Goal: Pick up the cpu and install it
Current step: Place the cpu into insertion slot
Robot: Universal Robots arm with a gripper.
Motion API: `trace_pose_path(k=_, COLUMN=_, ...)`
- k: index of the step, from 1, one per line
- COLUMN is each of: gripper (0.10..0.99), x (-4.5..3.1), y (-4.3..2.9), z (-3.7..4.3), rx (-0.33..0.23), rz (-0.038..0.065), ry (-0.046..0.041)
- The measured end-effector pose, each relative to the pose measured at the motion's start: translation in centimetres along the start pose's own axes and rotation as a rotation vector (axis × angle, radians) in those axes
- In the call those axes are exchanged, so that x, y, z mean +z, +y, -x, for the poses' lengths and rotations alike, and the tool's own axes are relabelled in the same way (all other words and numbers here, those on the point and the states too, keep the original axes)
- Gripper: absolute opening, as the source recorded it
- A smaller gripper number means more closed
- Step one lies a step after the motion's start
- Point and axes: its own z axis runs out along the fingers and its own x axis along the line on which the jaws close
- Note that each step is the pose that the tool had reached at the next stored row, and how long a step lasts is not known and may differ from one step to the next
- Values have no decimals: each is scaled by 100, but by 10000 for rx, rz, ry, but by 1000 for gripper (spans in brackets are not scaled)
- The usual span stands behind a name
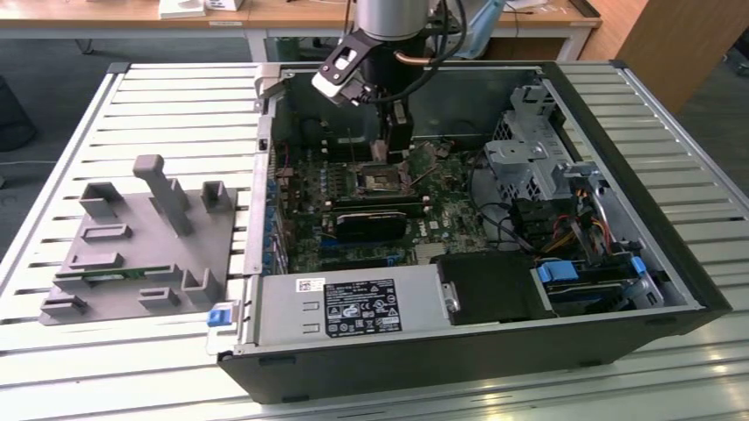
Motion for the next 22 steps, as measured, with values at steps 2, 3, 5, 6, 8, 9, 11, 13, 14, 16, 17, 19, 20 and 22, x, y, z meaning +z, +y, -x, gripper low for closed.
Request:
trace_pose_path(k=2, gripper=529, x=35, y=-2, z=-17, rx=0, rz=-1, ry=-1)
trace_pose_path(k=3, gripper=529, x=52, y=-3, z=-24, rx=0, rz=-3, ry=-1)
trace_pose_path(k=5, gripper=529, x=82, y=-4, z=-33, rx=0, rz=-4, ry=4)
trace_pose_path(k=6, gripper=529, x=100, y=-6, z=-36, rx=1, rz=-3, ry=5)
trace_pose_path(k=8, gripper=529, x=137, y=-8, z=-39, rx=8, rz=-4, ry=6)
trace_pose_path(k=9, gripper=529, x=155, y=-10, z=-40, rx=21, rz=-5, ry=4)
trace_pose_path(k=11, gripper=529, x=190, y=-17, z=-42, rx=38, rz=-6, ry=2)
trace_pose_path(k=13, gripper=529, x=226, y=-20, z=-45, rx=43, rz=-5, ry=3)
trace_pose_path(k=14, gripper=529, x=244, y=-21, z=-48, rx=51, rz=-6, ry=1)
trace_pose_path(k=16, gripper=529, x=272, y=-23, z=-61, rx=69, rz=-7, ry=0)
trace_pose_path(k=17, gripper=529, x=284, y=-23, z=-69, rx=68, rz=-7, ry=-1)
trace_pose_path(k=19, gripper=529, x=301, y=-24, z=-83, rx=68, rz=-6, ry=1)
trace_pose_path(k=20, gripper=529, x=306, y=-24, z=-83, rx=68, rz=-5, ry=3)
trace_pose_path(k=22, gripper=529, x=317, y=-25, z=-84, rx=68, rz=-6, ry=2)
